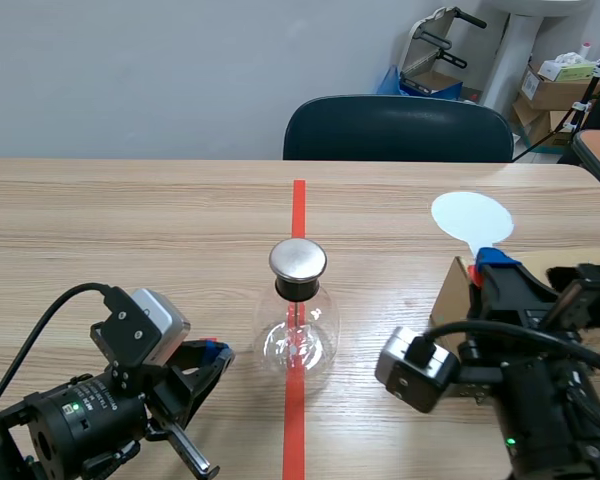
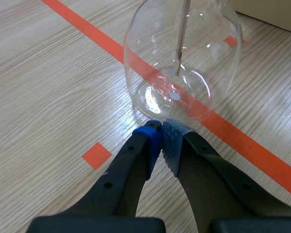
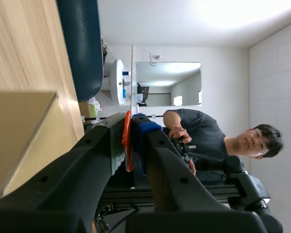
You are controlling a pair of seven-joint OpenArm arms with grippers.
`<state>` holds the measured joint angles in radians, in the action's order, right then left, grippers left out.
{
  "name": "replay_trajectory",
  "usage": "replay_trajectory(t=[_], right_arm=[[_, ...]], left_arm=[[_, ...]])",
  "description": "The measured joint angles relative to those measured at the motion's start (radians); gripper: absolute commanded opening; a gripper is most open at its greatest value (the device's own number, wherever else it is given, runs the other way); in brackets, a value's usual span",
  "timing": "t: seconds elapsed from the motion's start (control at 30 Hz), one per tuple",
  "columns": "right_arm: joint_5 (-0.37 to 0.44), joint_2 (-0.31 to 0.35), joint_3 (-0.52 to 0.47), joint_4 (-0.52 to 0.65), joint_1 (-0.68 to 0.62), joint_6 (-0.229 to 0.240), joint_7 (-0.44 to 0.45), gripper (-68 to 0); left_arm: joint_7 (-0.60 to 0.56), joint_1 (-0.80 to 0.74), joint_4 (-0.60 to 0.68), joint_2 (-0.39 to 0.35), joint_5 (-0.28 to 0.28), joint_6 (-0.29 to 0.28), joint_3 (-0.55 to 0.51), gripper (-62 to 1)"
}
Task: Do the electroscope experiment
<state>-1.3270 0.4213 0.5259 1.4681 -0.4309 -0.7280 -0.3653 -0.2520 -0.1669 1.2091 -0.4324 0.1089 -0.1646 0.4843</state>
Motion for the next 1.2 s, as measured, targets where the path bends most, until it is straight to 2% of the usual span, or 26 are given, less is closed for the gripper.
replay_trajectory(t=[0.1,0.33,0.57,0.77,0.9,0.97,1.2], right_arm=[[0.016,0.0,-0.114,0.002,-0.071,0.003,0.124,-65.9],[0.246,-0.004,-0.371,0.005,-0.169,0.005,0.483,-65.6],[0.409,-0.113,-0.639,0.005,-0.18,0.005,0.849,-65.6],[0.488,-0.214,-0.803,-0.061,-0.179,0.003,1.146,-65.6],[0.56,-0.227,-0.849,-0.119,-0.179,0.003,1.238,-65.6],[0.568,-0.229,-0.87,-0.134,-0.179,0.003,1.286,-65.6],[0.567,-0.25,-0.948,-0.215,-0.14,0.002,1.387,-65.6]], left_arm=[[-0.006,0.0,0.0,0.0,0.0,0.0,0.0,-56.9],[-0.011,-0.002,0.0,-0.003,0.0,0.0,0.0,-56.8],[-0.173,-0.063,0.002,-0.083,0.018,0.0,0.0,-56.4],[-0.274,-0.146,0.07,-0.158,0.031,-0.001,0.0,-43.9],[-0.339,-0.201,0.151,-0.23,0.034,-0.002,0.0,-42.6],[-0.355,-0.233,0.192,-0.275,0.063,-0.003,0.0,-40.5],[-0.37,-0.322,0.328,-0.413,0.083,-0.004,0.0,-19.5]])
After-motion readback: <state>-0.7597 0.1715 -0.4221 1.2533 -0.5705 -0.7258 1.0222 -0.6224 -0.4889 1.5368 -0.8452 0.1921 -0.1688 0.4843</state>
